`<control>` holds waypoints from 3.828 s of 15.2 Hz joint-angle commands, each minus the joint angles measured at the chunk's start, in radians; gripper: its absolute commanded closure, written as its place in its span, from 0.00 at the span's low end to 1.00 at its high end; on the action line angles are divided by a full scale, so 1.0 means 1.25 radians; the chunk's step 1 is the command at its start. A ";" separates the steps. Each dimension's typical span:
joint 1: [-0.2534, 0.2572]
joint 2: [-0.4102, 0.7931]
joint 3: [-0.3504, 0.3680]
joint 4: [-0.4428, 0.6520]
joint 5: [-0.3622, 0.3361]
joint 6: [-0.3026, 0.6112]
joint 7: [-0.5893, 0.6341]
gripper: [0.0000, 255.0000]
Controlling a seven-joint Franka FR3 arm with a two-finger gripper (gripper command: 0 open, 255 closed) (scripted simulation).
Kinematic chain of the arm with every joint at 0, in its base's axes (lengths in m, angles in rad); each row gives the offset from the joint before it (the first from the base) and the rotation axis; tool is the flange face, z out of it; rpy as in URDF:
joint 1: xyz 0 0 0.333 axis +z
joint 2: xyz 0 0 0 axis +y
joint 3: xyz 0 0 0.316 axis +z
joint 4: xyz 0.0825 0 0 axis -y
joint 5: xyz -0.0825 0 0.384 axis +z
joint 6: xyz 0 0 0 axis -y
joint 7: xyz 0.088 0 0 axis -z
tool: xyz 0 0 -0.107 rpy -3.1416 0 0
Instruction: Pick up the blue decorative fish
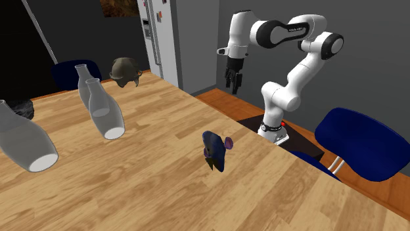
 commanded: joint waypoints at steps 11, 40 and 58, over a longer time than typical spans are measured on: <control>0.070 0.212 0.129 0.128 0.085 0.061 0.125 0.00; 0.138 0.575 0.281 0.368 0.095 0.160 0.293 1.00; 0.135 0.575 0.277 0.508 0.089 0.021 0.306 1.00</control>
